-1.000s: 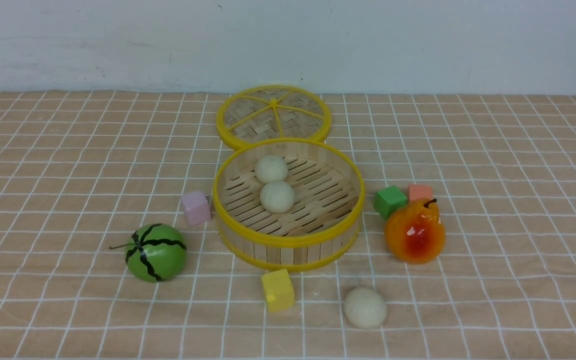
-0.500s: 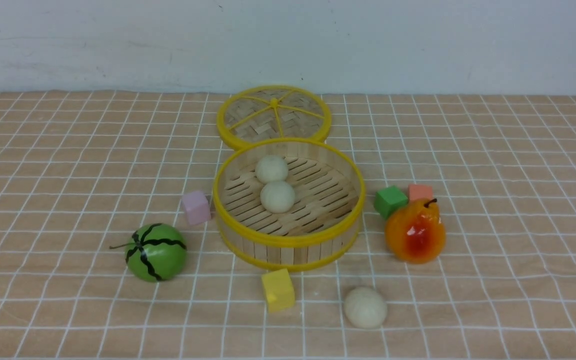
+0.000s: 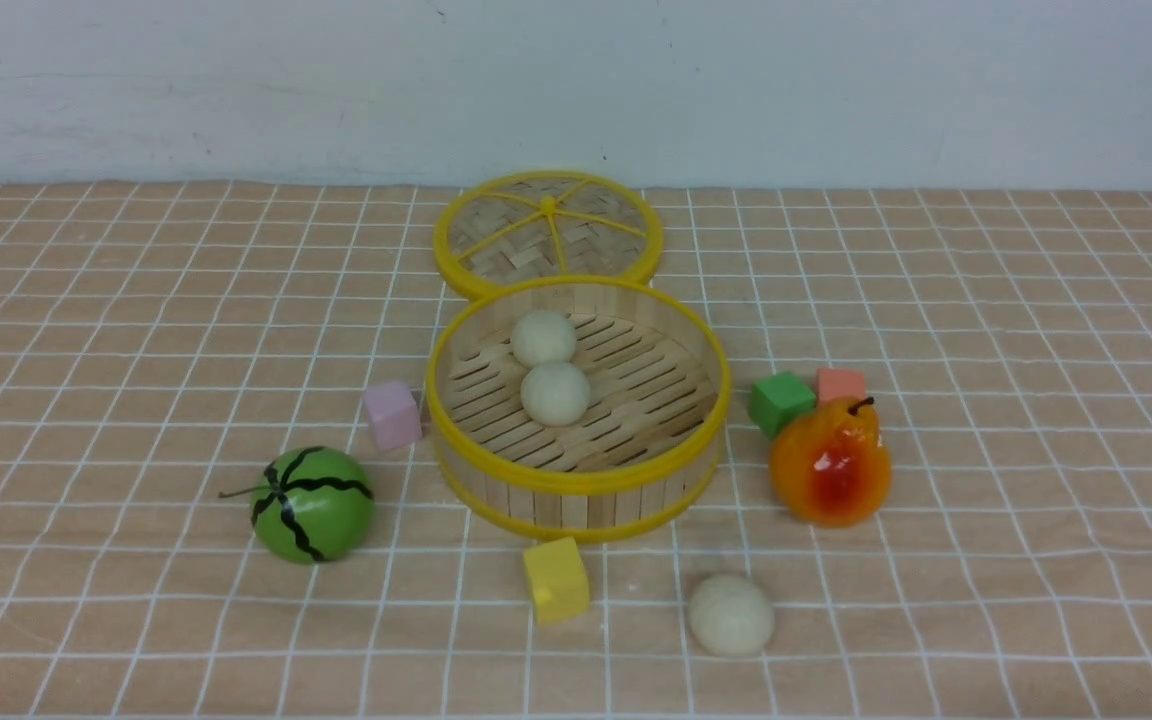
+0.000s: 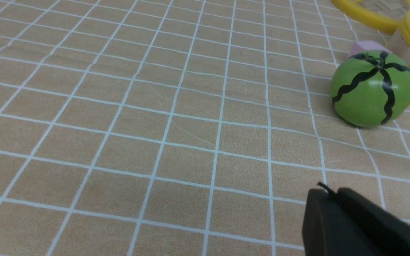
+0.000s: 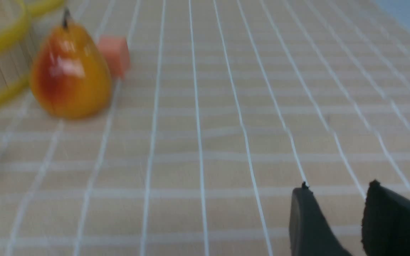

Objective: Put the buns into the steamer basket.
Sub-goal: Use the right arm to grab a steamed stuffed bun

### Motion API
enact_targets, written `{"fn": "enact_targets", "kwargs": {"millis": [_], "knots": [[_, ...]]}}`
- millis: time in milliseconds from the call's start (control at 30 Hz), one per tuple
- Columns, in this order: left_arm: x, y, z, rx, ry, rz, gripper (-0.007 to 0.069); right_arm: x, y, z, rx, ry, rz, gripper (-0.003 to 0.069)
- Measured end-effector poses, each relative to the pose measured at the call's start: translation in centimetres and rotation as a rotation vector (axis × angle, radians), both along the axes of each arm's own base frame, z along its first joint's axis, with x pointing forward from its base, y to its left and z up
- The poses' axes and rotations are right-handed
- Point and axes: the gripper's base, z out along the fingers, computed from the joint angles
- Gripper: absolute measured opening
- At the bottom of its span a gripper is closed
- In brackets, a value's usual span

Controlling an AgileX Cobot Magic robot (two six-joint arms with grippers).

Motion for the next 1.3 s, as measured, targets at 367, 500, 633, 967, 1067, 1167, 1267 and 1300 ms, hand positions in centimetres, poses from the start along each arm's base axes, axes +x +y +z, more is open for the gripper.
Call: {"fn": "enact_targets", "kwargs": {"millis": [367,500,633,967,1067,1167,1267,1300], "knots": [[0.0,0.0,0.0,0.0,0.0,0.0,0.0038,-0.7,0.6,5.2,0.088,-0.594,0.082,0.0239],[0.0,0.0,0.0,0.0,0.0,0.0,0.0038,-1.0,0.3,7.0,0.255,-0.588,0.063,0.0239],[0.0,0.0,0.0,0.0,0.0,0.0,0.0039,-1.6,0.3,11.1,0.323,-0.561,0.059,0.0239],[0.0,0.0,0.0,0.0,0.0,0.0,0.0039,4.3,0.1,22.9,0.279,-0.353,0.031,0.0239],[0.0,0.0,0.0,0.0,0.0,0.0,0.0039,8.9,-0.2,21.6,0.284,-0.212,0.01,0.0239],[0.0,0.0,0.0,0.0,0.0,0.0,0.004,12.4,-0.1,19.5,0.297,-0.09,0.006,0.0239],[0.0,0.0,0.0,0.0,0.0,0.0,0.0044,14.6,0.7,17.7,0.3,0.023,0.031,0.0239],[0.0,0.0,0.0,0.0,0.0,0.0,0.0048,15.9,1.6,16.2,0.298,0.118,0.061,0.0239]]}}
